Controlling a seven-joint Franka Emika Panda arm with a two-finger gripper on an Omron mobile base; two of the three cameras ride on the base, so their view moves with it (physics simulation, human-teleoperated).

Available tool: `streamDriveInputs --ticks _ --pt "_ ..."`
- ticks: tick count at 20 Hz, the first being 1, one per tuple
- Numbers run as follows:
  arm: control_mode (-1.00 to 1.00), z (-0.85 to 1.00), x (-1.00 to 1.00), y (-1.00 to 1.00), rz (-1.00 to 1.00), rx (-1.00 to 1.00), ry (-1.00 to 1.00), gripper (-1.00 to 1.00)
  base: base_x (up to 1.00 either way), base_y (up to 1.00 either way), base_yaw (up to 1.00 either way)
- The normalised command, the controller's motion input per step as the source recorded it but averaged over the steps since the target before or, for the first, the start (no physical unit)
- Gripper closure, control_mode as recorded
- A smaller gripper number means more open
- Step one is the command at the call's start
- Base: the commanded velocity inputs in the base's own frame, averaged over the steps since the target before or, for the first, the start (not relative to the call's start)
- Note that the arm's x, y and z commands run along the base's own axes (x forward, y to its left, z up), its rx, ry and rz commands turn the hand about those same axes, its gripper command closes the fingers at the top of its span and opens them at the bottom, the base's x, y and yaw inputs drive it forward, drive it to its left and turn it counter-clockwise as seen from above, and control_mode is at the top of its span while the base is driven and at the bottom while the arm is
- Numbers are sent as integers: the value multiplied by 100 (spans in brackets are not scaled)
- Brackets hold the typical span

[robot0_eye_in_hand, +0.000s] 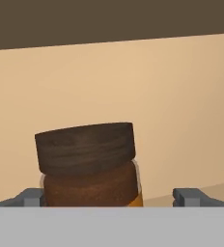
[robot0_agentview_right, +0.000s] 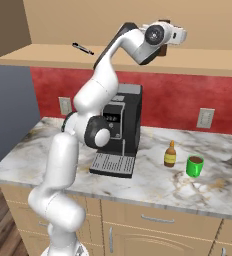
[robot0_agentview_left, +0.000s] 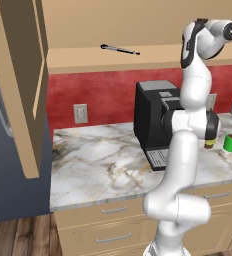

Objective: Pick the cinnamon and honey bottle from the cabinet and place them next to the mug.

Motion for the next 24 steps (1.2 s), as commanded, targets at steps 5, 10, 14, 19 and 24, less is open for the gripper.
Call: streamDriveInputs --ticks 5,10,14,19,24 --pt "-100 0 -5 7 1 0 -1 -100 0 0 0" --pt "-100 -12 -5 50 6 0 0 -100 0 0 0" --pt "-100 0 0 19 2 0 0 100 0 0 0" --pt "-100 0 0 5 0 0 0 100 0 0 0" --pt "-100 0 0 0 0 0 0 100 0 0 0"
